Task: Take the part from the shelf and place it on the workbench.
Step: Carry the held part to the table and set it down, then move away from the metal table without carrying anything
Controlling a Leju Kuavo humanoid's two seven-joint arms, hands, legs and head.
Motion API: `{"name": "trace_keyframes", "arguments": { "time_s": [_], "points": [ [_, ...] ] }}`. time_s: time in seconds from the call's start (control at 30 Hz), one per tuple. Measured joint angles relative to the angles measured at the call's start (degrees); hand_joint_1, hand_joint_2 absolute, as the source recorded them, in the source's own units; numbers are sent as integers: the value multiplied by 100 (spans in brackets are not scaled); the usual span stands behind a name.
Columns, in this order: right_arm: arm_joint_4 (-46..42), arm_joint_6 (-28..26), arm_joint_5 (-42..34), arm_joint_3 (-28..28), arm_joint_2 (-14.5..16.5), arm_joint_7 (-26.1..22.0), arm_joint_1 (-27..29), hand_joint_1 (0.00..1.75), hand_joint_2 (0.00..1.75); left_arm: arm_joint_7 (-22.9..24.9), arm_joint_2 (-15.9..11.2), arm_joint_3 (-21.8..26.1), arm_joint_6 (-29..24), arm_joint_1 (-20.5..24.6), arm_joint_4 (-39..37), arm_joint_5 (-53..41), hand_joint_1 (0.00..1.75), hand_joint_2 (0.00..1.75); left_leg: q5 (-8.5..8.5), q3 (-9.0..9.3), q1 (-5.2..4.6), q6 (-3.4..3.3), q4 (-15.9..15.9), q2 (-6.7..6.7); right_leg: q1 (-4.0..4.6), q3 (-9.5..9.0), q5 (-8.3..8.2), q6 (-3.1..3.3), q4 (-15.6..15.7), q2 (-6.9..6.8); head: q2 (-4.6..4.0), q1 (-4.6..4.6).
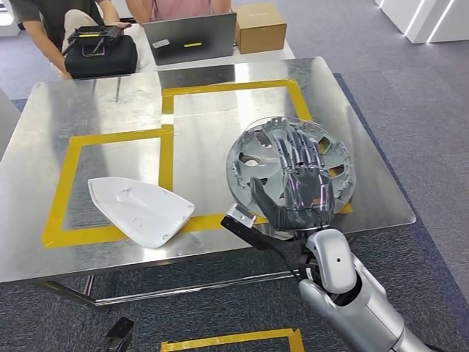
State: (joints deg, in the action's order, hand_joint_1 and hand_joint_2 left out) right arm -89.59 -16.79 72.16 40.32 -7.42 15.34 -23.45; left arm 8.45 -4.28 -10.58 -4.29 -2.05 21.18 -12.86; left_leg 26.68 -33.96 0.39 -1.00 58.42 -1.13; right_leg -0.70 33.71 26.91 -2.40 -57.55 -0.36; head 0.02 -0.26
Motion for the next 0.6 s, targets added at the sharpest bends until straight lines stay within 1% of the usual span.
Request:
{"name": "trace_keyframes", "arguments": {
  "time_s": [0.03, 0.07, 0.1, 0.17, 0.2, 0.23, 0.27, 0.3, 0.33, 0.37, 0.4, 0.43, 0.47, 0.5, 0.53, 0.57, 0.6],
  "points": [
    [-19, -15, 34, -1, 10, -3, 7, 0, 0, 11, 7, 9, 1, 0, 8, -17, 0, 0, -27, 21, 18, -27, -50, 3, 2, 12, 32, -19, -19, 1, 0, 4],
    [-32, -32, 60, -1, 18, -8, 12, 0, 0, 19, 15, 25, 3, 2, 15, -34, 0, 0, -58, 43, 40, -55, -101, 9, 4, 66, 123, -38, -133, 8, 0, 10],
    [-41, -47, 80, -2, 21, -13, 21, 0, 0, 24, 26, 45, 5, 5, 22, -49, 0, 0, -84, 62, 61, -76, -142, 20, 2, 177, 275, -55, -374, 16, 0, 16],
    [-43, -66, 94, -2, 21, -19, 52, 0, 0, 26, 44, 79, 13, 5, 32, -61, 0, 0, -96, 60, 62, -90, -153, 63, -13, 516, 644, -92, -1134, 25, 0, 21],
    [-43, -67, 96, -2, 21, -19, 75, 0, 0, 28, 52, 85, 16, 1, 33, -62, 0, 0, -96, 57, 65, -88, -152, 94, -25, 661, 749, -112, -1450, 25, 0, 20],
    [-42, -68, 96, -2, 21, -18, 96, 0, 0, 29, 59, 89, 18, -4, 33, -63, 0, 0, -96, 56, 69, -83, -150, 129, -36, 724, 752, -129, -1587, 26, 0, 19],
    [-42, -68, 98, -2, 21, -18, 108, 0, 0, 31, 66, 91, 18, -6, 33, -64, 0, 0, -95, 58, 79, -68, -146, 172, -51, 667, 636, -144, -1476, 27, 0, 18],
    [-43, -68, 104, -2, 21, -22, 114, 0, 0, 32, 74, 93, 18, -5, 34, -70, 0, 0, -92, 60, 93, -43, -138, 223, -70, 498, 437, -158, -1144, 45, 0, 19],
    [-43, -68, 115, -2, 21, -26, 116, 0, 0, 32, 80, 96, 18, -3, 38, -79, 0, 0, -84, 58, 106, -9, -124, 274, -97, 281, 263, -174, -720, 118, 0, 19],
    [-43, -68, 131, -1, 21, -35, 117, 0, 0, 32, 83, 101, 19, 5, 43, -92, 0, 0, -76, 41, 111, 37, -94, 327, -118, 69, 146, -174, -334, 223, 0, 24],
    [-44, -72, 150, -1, 21, -44, 119, 0, 0, 33, 82, 107, 23, 10, 48, -110, 0, 0, -77, 15, 113, 86, -74, 377, -130, -68, 99, -157, -92, 306, 0, 26],
    [-44, -75, 169, 1, 21, -51, 125, 0, 0, 34, 82, 115, 31, 12, 51, -134, 0, 0, -86, -14, 114, 133, -61, 421, -130, -126, 118, -125, -3, 368, 0, 27],
    [-45, -78, 183, 2, 21, -58, 129, 0, 0, 35, 86, 125, 45, 10, 54, -164, 0, 0, -103, -38, 118, 177, -60, 466, -115, -137, 130, -77, -4, 362, 0, 28],
    [-46, -81, 196, 2, 22, -67, 130, 0, 0, 36, 94, 134, 61, 2, 55, -193, 0, 0, -115, -49, 130, 214, -72, 501, -110, -127, 124, -27, -13, 311, 0, 25],
    [-46, -81, 203, 3, 24, -74, 128, 0, 0, 36, 104, 145, 74, -5, 57, -221, 0, 0, -95, -64, 138, 241, -46, 477, -106, -136, 117, 19, -6, 264, 0, 18],
    [-46, -80, 208, 3, 28, -79, 123, 0, 0, 36, 113, 162, 83, -7, 60, -245, 0, 0, -25, -110, 138, 261, 58, 412, -105, -148, 112, 68, 6, 210, 0, 5],
    [-46, -80, 213, 4, 32, -84, 119, 0, 0, 36, 118, 185, 87, -3, 62, -262, 0, 0, 106, -207, 134, 274, 279, 327, -103, -162, 109, 110, 20, 152, 0, -11]
  ]
}}
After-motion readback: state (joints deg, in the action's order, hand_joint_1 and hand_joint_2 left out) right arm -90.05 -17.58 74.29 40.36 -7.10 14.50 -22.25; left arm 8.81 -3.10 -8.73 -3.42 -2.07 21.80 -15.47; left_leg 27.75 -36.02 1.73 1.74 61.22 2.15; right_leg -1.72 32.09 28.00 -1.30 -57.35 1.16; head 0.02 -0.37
